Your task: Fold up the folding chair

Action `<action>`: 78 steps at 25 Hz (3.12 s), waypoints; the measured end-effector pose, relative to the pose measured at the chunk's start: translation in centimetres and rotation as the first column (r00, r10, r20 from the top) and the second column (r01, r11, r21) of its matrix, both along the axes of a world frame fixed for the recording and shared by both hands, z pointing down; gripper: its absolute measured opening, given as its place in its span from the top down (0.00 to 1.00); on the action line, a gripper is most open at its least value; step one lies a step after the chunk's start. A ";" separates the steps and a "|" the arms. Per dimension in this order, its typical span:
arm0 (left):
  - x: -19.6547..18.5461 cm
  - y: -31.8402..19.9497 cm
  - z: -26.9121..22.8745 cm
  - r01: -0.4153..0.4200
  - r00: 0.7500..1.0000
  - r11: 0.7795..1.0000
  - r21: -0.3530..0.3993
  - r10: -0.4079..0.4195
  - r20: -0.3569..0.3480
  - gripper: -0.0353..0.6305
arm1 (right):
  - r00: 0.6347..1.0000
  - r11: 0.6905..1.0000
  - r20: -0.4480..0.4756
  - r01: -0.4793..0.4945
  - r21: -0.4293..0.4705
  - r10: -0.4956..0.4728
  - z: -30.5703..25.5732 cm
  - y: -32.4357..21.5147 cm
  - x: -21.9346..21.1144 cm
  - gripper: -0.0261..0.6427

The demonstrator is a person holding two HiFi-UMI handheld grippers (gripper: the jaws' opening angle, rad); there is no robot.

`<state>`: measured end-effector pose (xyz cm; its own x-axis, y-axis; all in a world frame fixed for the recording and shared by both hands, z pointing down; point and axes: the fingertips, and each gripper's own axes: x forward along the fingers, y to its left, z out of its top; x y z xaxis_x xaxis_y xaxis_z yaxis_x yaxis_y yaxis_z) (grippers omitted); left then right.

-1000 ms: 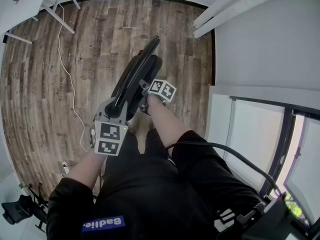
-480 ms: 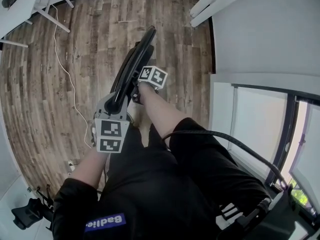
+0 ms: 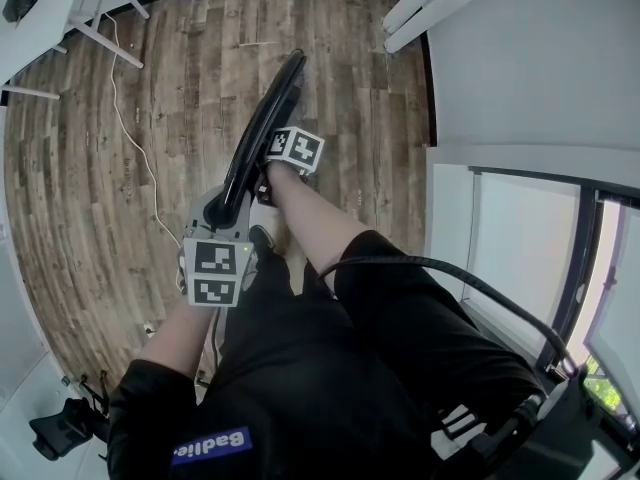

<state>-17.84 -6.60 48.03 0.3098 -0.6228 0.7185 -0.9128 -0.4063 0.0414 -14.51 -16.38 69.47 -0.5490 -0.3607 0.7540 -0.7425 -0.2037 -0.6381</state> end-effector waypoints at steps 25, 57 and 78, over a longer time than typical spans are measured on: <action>-5.4 -1.6 -0.9 0.038 0.999 0.999 -0.037 -0.037 0.007 0.86 | 0.969 0.970 -0.108 0.230 0.078 -0.221 -2.7 3.4 -0.6 0.74; -6.6 -1.5 -2.2 0.026 0.999 1.000 -0.007 -0.026 0.027 0.85 | 0.850 0.454 -0.404 0.523 0.722 -0.338 -31.6 17.3 12.4 0.96; -6.9 -1.6 -2.4 0.032 0.998 0.999 0.010 -0.033 0.049 0.85 | 0.865 0.395 -0.385 0.492 0.776 -0.322 -33.2 17.9 12.9 0.96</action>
